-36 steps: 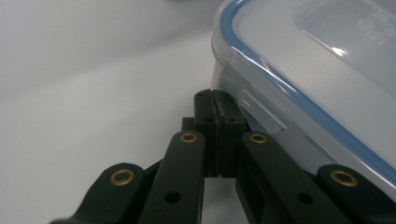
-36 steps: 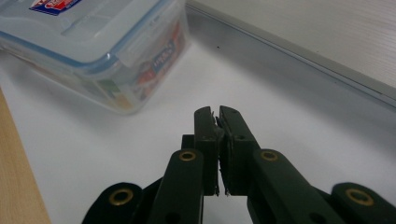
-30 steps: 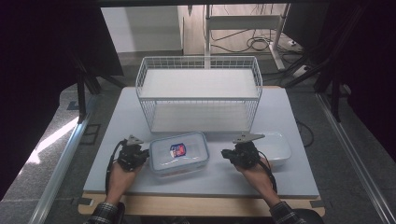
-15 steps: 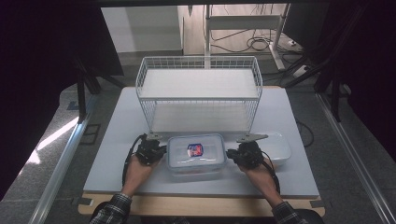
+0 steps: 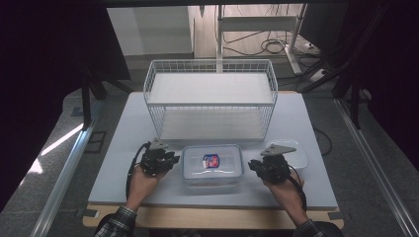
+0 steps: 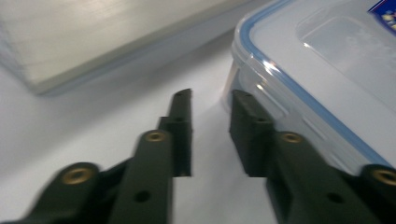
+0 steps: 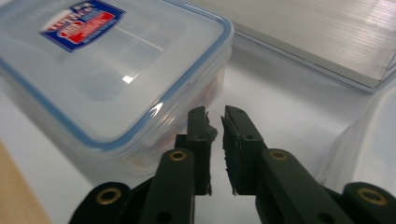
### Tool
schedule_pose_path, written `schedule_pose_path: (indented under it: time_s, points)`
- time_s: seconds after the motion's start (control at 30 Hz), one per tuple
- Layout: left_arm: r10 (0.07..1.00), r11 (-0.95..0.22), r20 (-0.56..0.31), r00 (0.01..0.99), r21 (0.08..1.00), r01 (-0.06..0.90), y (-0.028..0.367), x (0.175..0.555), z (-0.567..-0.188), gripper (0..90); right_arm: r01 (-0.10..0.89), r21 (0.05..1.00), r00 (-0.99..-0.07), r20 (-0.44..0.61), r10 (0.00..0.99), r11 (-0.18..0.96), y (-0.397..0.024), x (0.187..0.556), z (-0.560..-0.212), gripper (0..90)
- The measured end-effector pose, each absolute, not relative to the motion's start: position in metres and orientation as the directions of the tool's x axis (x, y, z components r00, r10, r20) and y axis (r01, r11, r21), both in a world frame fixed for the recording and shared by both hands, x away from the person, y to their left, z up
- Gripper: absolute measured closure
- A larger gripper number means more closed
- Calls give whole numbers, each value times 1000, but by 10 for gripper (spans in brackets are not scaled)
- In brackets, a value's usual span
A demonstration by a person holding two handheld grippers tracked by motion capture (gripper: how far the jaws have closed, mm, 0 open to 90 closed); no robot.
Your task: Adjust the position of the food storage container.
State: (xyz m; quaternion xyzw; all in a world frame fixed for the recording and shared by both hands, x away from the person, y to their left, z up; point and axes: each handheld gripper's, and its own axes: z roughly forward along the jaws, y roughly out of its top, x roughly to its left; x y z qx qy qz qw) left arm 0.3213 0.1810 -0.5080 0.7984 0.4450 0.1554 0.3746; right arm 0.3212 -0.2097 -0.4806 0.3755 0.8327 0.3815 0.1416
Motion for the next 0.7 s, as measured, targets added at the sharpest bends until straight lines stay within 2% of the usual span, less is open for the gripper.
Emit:
schedule_pose_path:
  time_s: [0.03,0.07,0.2,0.27,0.3,0.33,0.37,0.4,0.47,0.7]
  points:
    - [830,-326,-72,553,741,587,183,317,-507,587,507,753,-687,58,724,421,-214,317,-479,762]
    - [832,-327,-67,551,744,583,186,314,-506,587,507,753,-687,58,724,421,-214,317,-479,762]
    - [836,-312,-52,546,774,551,195,301,-503,435,490,767,-704,69,707,414,-216,312,-476,662]
    - [833,-294,-66,549,788,541,199,295,-501,306,472,780,-710,61,701,411,-216,308,-474,552]
    - [833,-294,-66,549,788,541,199,295,-501,274,472,780,-710,61,701,411,-216,308,-474,552]
    - [815,-300,-84,573,786,541,199,291,-501,221,465,785,-716,61,695,409,-217,305,-473,471]
    - [815,-300,-84,573,786,541,199,291,-501,172,465,785,-716,61,695,409,-217,305,-473,471]
    - [806,-317,-77,586,781,538,199,287,-502,172,462,787,-721,66,690,408,-217,305,-473,428]
    - [802,-331,-69,594,776,537,198,284,-503,83,460,786,-730,70,679,413,-218,302,-476,323]
    - [791,-339,-55,609,790,511,197,282,-504,77,458,793,-735,84,672,402,-218,304,-478,232]
